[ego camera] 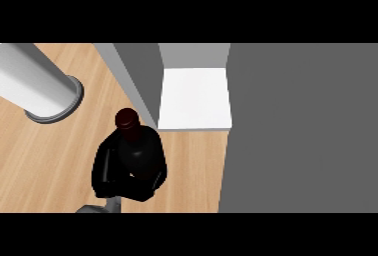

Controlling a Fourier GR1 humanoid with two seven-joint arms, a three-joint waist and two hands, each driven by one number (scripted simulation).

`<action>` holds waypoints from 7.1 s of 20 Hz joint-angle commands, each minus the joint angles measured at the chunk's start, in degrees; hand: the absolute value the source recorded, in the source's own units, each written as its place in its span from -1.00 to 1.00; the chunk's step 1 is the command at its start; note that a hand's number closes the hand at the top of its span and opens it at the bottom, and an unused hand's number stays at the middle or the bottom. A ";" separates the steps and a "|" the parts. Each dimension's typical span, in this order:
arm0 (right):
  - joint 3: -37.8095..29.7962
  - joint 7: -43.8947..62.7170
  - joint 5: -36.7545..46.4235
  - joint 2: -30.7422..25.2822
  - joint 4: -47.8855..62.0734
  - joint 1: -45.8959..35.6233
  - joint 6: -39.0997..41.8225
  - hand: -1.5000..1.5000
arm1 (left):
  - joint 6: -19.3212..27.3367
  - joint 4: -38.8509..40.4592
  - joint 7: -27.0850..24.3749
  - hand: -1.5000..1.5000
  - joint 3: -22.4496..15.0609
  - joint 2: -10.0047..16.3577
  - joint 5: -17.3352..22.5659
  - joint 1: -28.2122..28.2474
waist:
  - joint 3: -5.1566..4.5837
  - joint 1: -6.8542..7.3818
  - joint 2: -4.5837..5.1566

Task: Pick up the wine, place it into the cabinet and close the cabinet

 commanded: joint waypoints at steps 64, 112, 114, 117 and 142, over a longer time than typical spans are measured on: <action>-8.01 0.98 -11.50 0.86 -8.45 5.21 7.81 -1.00 | 23.14 65.08 -10.61 1.00 -4.62 0.66 30.15 -57.22 | 0.00 -1.70 0.65; 1.76 0.89 -3.45 3.84 -11.41 9.90 7.14 -1.00 | 14.27 71.20 -17.85 -1.00 -0.92 3.64 21.16 -61.94 | -0.08 -0.38 0.17; 0.72 1.23 -4.81 3.65 -12.00 10.46 6.77 -1.00 | 15.54 66.63 -16.95 -1.00 -2.58 2.92 20.31 -59.55 | -0.06 0.72 -0.34; 1.96 0.22 -3.20 3.39 -13.53 13.98 6.68 -1.00 | 17.02 62.09 -18.58 -1.00 -2.91 1.62 19.82 -55.29 | -0.05 0.44 -0.42; 3.33 1.45 -0.47 2.39 -10.66 8.06 4.05 -1.00 | 26.68 -0.60 -6.60 -1.00 -23.18 9.32 10.97 -11.46 | -0.09 1.13 0.00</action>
